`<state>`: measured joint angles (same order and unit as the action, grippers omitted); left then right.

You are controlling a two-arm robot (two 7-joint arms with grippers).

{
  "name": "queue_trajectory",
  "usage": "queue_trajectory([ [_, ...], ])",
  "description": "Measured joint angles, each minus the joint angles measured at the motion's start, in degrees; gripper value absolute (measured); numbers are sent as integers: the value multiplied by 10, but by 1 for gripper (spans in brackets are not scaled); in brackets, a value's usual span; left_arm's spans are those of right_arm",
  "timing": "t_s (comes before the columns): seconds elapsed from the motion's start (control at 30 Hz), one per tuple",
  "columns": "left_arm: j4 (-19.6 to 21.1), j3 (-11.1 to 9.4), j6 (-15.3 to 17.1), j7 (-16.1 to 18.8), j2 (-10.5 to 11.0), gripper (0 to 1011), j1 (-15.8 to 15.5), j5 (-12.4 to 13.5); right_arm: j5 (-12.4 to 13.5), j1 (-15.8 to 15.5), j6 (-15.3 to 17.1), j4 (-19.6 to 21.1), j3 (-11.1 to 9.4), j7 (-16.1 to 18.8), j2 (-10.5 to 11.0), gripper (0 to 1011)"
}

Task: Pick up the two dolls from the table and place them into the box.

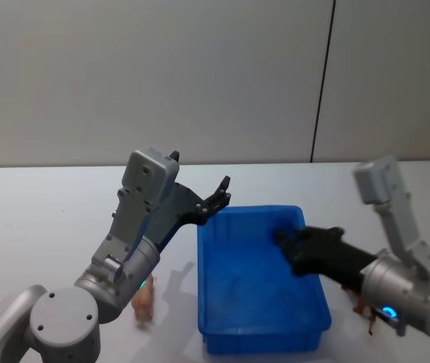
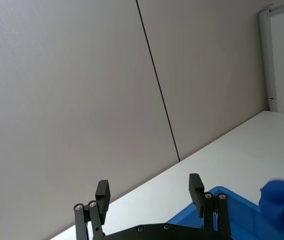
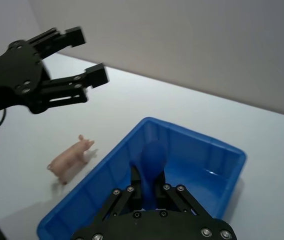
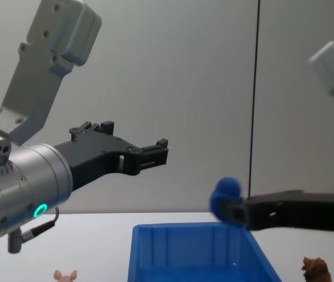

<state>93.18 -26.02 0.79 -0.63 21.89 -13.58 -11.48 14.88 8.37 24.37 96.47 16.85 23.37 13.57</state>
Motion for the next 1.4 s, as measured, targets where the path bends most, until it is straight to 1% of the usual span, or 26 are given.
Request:
queue_trajectory([
  [0.03,0,0,0,0,0,1001,0,0,-2,2,3,-3,3,4,-2,132],
  [0.17,0,0,0,0,0,1001,0,0,-11,10,17,-13,14,21,-13,234],
  [0.2,0,0,0,0,0,1001,0,0,-12,11,19,-15,16,23,-14,275],
  [0.33,0,0,0,0,0,1001,0,0,-17,16,26,-21,22,33,-20,367],
  [0.37,0,0,0,0,0,1001,0,0,-18,17,28,-23,24,36,-21,426],
  [0.43,0,0,0,0,0,1001,0,0,-19,19,31,-25,25,38,-23,474],
  [0.5,0,0,0,0,0,1001,0,0,-21,21,34,-27,28,42,-25,554],
  [0.53,0,0,0,0,0,1001,0,0,-22,21,34,-28,28,43,-26,568],
  [0.6,0,0,0,0,0,1001,0,0,-23,23,36,-29,30,46,-27,652],
  [0.67,0,0,0,0,0,1001,0,0,-24,23,38,-30,31,47,-28,694],
  [0.7,0,0,0,0,0,1001,0,0,-25,24,39,-31,32,49,-29,752],
  [0.73,0,0,0,0,0,1001,0,0,-25,24,39,-32,33,49,-30,765],
  [0.77,0,0,0,0,0,1001,0,0,-25,25,40,-32,33,51,-30,808],
  [0.83,0,0,0,0,0,1001,0,0,-26,25,40,-33,34,51,-31,843],
  [0.87,0,0,0,0,0,1001,0,0,-26,26,41,-33,34,52,-30,892],
  [0.9,0,0,0,0,0,1001,0,0,-26,26,40,-33,34,52,-30,892],
  [0.93,0,0,0,0,0,1001,0,0,-26,26,40,-33,34,52,-30,929],
  [0.97,0,0,0,0,0,1001,0,0,-25,26,38,-32,33,51,-29,939],
  [1.03,0,0,0,0,0,1001,0,0,-24,24,35,-30,31,49,-27,999],
  [1.2,0,0,0,0,0,1001,0,0,-15,18,19,-18,22,34,-17,1001],
  [1.3,0,0,0,0,0,1001,0,0,-2,8,5,-1,11,18,-4,1001],
  [1.33,0,0,0,0,0,1001,0,0,-2,8,5,-1,11,18,-4,1001],
  [1.4,0,0,0,0,0,1001,0,0,7,1,-3,10,3,6,6,1001],
])
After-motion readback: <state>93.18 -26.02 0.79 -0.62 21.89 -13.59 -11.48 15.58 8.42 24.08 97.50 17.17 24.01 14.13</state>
